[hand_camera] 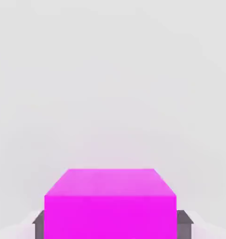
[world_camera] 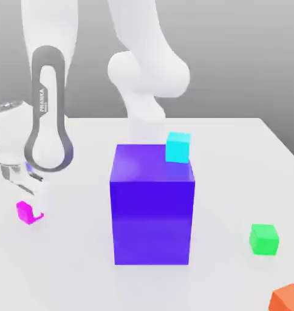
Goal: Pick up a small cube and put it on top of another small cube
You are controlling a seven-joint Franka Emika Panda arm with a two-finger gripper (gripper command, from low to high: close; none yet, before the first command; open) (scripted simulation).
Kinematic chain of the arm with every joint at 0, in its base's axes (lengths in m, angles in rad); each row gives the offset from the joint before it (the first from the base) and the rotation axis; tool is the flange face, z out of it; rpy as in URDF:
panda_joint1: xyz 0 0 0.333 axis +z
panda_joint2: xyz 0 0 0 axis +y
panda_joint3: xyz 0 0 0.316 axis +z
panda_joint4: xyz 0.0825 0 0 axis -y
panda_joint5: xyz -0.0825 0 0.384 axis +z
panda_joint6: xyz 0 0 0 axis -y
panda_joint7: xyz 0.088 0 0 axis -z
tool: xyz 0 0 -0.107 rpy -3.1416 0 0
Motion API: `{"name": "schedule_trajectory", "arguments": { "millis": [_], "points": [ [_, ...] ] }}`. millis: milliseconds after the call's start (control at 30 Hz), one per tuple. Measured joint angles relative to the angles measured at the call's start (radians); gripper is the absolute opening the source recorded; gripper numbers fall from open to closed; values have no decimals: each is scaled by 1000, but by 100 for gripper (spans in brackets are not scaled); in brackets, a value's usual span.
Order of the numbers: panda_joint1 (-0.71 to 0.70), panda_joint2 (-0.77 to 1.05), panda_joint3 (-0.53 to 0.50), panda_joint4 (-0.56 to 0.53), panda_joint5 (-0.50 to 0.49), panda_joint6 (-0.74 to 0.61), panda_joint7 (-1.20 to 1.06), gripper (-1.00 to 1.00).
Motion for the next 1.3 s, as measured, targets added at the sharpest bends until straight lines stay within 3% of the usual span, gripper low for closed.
{"name": "schedule_trajectory", "arguments": {
  "millis": [67,133,300,433,967,1233,1300],
  "points": [
    [-3,0,3,0,-1,1,1,-100],
    [52,-38,-63,-11,-51,-27,39,-100],
    [170,-168,-232,-49,-274,-113,207,-100],
    [217,-240,-275,-53,-412,-170,349,-100],
    [963,-298,70,118,-535,-312,879,-100],
    [1306,-319,256,79,-524,-369,1059,-100],
    [1363,-282,241,77,-531,-334,1070,-100]
  ]
}}
